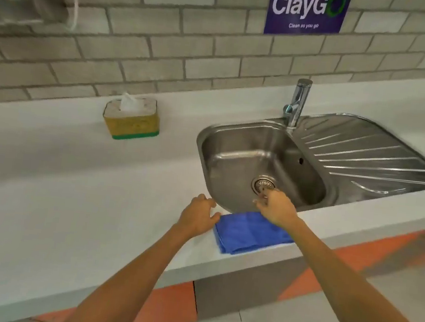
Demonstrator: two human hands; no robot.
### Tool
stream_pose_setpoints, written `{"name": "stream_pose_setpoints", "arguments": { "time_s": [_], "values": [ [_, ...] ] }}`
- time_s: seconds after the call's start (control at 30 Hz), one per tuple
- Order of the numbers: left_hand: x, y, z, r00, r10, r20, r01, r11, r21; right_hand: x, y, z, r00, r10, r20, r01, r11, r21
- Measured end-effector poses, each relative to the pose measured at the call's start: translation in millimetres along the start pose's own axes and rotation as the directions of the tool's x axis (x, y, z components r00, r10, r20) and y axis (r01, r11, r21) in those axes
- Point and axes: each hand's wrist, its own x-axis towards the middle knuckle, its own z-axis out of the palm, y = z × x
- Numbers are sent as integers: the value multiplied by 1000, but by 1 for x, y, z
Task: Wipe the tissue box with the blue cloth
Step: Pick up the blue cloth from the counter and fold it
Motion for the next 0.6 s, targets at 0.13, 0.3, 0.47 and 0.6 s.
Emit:
{"name": "stream_pose_setpoints", "arguments": {
  "time_s": [0.13,0.3,0.47,0.6],
  "values": [
    [-3,9,14,999,-23,29,22,1000,18,-8,17,-5,999,44,-9,-44,999,16],
    [-2,18,23,998,-69,0,69,997,-39,-12,30,-4,999,43,5,-43,998,52],
    [3,28,20,983,-178,39,182,951,-249,-9,32,-3,998,52,44,-55,994,92],
    [6,43,2,971,-209,116,237,774,-587,-3,34,-2,994,99,56,-106,982,159]
  ]
}}
